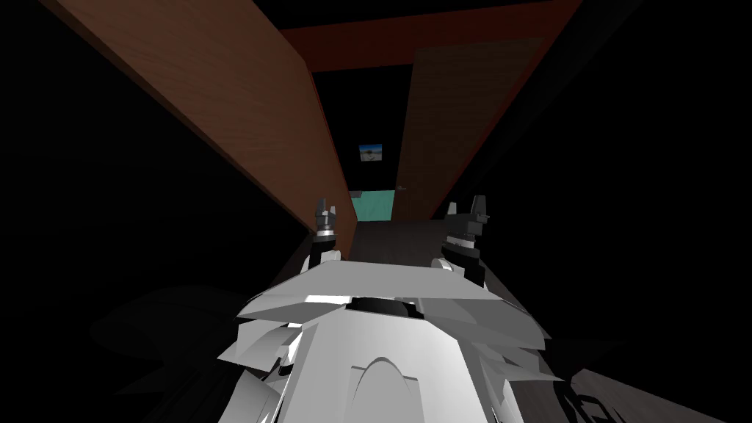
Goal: Pull the door open
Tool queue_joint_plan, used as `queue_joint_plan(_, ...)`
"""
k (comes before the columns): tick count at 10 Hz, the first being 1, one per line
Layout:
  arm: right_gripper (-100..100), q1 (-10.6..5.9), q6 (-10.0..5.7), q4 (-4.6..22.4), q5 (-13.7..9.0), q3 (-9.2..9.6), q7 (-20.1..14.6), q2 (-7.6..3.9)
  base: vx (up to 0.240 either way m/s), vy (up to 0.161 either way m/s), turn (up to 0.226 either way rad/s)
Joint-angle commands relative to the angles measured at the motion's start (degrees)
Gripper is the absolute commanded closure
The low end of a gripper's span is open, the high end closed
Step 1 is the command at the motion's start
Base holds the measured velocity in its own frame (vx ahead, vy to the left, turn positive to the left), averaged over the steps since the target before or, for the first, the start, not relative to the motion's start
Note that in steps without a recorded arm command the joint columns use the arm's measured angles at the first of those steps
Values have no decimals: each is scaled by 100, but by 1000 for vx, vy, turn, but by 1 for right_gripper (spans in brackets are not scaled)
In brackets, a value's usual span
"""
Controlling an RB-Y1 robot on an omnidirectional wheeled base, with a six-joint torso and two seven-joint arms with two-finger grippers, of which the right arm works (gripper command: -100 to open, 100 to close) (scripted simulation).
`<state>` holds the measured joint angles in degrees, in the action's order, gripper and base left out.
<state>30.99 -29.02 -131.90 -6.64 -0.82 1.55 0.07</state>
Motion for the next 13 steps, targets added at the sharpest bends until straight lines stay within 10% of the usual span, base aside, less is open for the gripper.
queue_joint_plan(1, -100, -76, -36, 186, 0, -11, -13, -44, 102, -19, 55)
queue_joint_plan(13, -100, -750, -360, 1849, -4, -108, -132, -335, 91, -14, 32)
